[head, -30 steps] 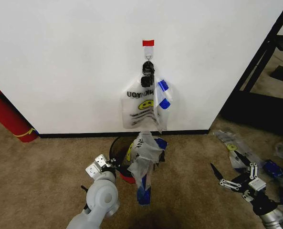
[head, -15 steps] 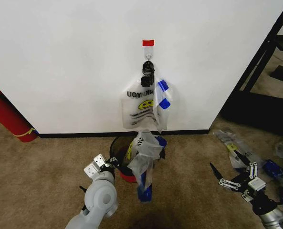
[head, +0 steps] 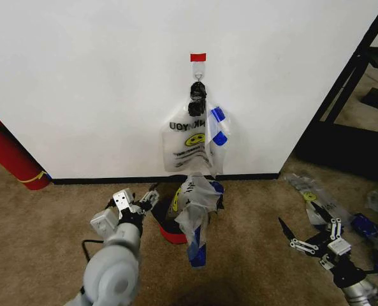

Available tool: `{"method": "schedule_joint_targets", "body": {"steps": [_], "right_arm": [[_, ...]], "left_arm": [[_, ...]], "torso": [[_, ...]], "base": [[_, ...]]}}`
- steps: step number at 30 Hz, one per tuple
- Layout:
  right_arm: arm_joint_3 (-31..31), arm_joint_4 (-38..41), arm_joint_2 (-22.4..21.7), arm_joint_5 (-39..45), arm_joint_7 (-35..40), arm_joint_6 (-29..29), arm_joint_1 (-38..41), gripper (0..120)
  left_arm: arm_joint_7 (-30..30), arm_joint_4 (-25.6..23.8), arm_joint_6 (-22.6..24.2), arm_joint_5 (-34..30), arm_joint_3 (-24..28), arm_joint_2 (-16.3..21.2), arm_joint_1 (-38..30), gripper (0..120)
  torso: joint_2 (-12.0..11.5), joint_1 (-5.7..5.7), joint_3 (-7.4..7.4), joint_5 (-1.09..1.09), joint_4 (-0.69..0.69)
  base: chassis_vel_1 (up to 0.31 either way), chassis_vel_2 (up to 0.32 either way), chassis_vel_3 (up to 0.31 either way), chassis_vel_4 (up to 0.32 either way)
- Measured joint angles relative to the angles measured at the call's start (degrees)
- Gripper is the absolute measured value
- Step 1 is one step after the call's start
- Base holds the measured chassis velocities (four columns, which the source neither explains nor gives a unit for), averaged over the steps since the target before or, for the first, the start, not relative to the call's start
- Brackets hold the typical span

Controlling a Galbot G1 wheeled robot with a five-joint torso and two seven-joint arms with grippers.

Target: Pick up the garbage bag from the wall and place it over the trash bin.

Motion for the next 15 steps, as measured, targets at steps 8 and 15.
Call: {"method": "schedule_joint_targets", "body": {"steps": [8, 15], "right_arm": [[-1.6, 1.1, 2.4, -5.0, 4.5, -2.6, 1.2, 100], [-3.1, 1.9, 4.8, -8.2, 5.9, -3.5, 1.0, 100]], "left_arm": [[8.9, -4.0, 9.0, 12.9, 9.5, 13.7, -4.1, 100], [9.6, -5.4, 15.4, 9.0, 15.5, 20.9, -14.0, 99]], "torso": [[0.0, 0.0, 0.0, -0.01, -0.02], [0.0, 0.0, 0.0, -0.01, -0.02]], "base": [[0.0, 0.0, 0.0, 0.0], [0.0, 0.0, 0.0, 0.0]]}}
